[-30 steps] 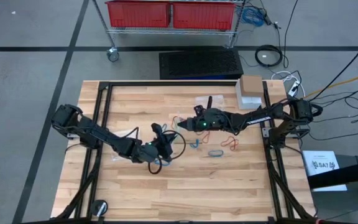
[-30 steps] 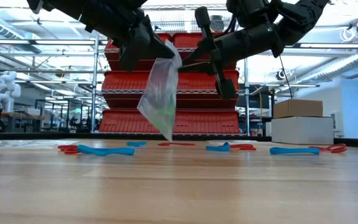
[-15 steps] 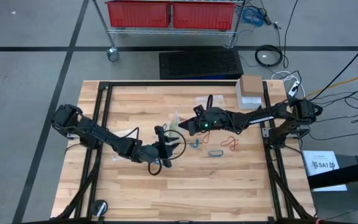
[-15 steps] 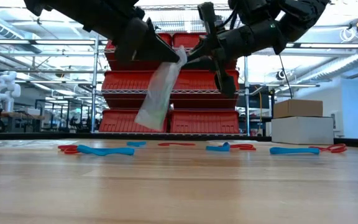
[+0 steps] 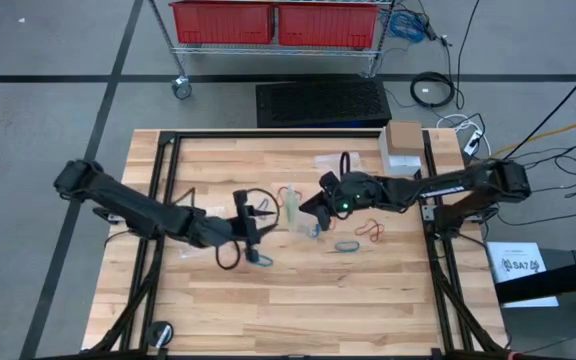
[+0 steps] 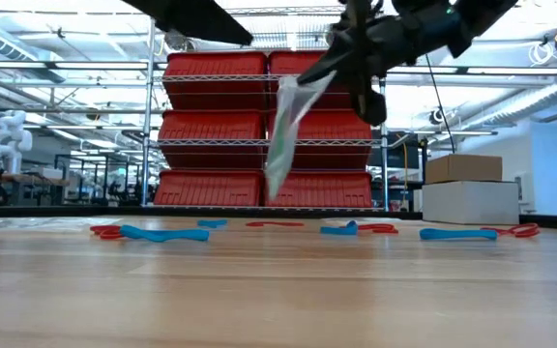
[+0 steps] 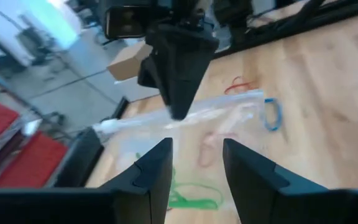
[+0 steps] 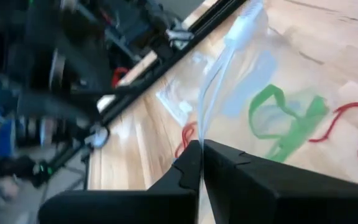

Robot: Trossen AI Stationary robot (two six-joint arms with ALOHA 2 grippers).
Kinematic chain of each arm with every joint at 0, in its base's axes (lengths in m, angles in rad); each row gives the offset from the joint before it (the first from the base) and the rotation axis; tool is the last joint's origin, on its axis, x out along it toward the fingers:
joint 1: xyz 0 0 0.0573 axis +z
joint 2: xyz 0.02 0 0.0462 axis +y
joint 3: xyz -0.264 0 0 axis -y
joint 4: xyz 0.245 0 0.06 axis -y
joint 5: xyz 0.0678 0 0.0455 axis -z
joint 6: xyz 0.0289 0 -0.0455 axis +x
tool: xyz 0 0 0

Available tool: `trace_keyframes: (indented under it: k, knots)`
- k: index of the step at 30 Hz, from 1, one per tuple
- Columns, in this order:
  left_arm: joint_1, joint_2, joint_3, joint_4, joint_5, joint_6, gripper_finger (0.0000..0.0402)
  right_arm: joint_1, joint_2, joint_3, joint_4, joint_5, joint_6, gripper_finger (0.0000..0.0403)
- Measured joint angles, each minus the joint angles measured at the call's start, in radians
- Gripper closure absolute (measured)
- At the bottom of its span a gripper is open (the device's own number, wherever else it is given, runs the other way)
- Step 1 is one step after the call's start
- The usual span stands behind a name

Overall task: Sort rubber bands
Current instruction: Close the transparent zip bag that contains green rubber bands

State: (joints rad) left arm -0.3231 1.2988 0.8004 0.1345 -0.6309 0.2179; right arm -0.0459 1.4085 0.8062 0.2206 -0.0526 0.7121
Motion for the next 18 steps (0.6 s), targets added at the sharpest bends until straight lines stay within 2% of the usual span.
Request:
trace_keyframes:
  k: [7,14,18]
  knots:
    - [0.12,-0.1,-0.097,0.043,0.232,-0.028,0.0253,0.068,-0.06,0.0,-0.117,-0.007,-0.16,0.0403]
    - [0.3,-0.085,-0.172,0.238,0.674,-0.142,0.0253,0.129,-0.059,0.0,-0.121,-0.063,-0.238,0.0403]
    - [0.332,-0.052,-0.172,0.305,0.836,-0.187,0.0253,0.145,-0.058,0.0,-0.12,-0.109,-0.241,0.0403]
